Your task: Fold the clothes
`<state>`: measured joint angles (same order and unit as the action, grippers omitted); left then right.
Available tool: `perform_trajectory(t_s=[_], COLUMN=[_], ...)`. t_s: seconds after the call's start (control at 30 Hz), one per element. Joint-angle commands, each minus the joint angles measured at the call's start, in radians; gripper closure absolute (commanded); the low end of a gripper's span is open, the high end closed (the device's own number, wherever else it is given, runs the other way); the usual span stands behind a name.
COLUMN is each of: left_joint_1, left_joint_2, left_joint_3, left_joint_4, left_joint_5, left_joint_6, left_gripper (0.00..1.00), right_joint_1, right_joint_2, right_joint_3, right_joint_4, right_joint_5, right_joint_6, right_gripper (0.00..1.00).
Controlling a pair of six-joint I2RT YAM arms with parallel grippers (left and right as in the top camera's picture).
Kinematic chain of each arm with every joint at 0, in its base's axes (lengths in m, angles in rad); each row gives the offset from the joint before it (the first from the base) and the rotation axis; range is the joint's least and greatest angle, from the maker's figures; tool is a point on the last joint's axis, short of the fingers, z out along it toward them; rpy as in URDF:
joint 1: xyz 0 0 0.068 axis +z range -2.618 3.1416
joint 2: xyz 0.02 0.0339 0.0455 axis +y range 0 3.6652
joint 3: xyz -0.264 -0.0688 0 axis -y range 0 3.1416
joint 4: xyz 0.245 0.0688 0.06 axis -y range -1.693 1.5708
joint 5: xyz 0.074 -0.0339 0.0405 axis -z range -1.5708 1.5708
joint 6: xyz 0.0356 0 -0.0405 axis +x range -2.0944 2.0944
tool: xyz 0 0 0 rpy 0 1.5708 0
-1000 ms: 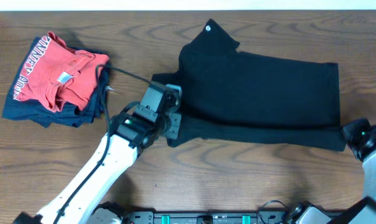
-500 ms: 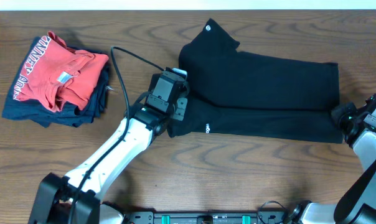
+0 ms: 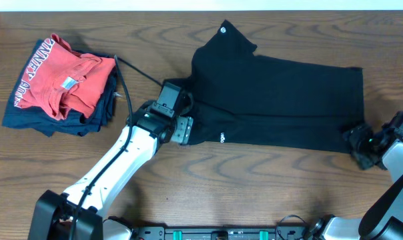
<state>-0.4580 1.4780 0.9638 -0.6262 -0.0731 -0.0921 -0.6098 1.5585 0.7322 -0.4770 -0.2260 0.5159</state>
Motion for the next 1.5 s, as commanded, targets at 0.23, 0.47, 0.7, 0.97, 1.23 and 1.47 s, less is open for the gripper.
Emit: perform_trajectory(t_s=[0.23, 0.47, 0.7, 0.97, 1.23, 1.47], left_joint_1=[0.004, 0.005, 0.038, 0.077, 0.077, 0.077], left_joint_2=[0.088, 0.195, 0.172, 0.108, 0.106, 0.106], left_joint_3=[-0.077, -0.077, -0.064, -0.058, -0.058, -0.058], left_joint_4=[0.071, 0.101, 0.091, 0.081, 0.081, 0.078], left_joint_5=[0.183, 0.245, 0.130, 0.113, 0.112, 0.112], left_joint_6=[0.006, 0.006, 0.006, 0.006, 0.006, 0.006], left_gripper=[0.19, 0.65, 0.94, 0.94, 0.94, 0.94], right_joint_1=[-0.005, -0.005, -0.005, -0.005, -0.003, 0.013], right_joint_2=[-0.008, -0.008, -0.008, -0.008, -0.008, -0.005], right_joint_3=[0.004, 0.004, 0.004, 0.004, -0.014, -0.026], right_joint_4=[-0.163, -0.163, -0.164, -0.187, 0.008, 0.021], right_joint_5=[0.113, 0.087, 0.155, 0.238, 0.080, 0.094], right_joint_6=[-0.132, -0.159, -0.180, -0.171, -0.184, -0.179], right_gripper=[0.21, 0.20, 0.22, 0.30, 0.40, 0.63])
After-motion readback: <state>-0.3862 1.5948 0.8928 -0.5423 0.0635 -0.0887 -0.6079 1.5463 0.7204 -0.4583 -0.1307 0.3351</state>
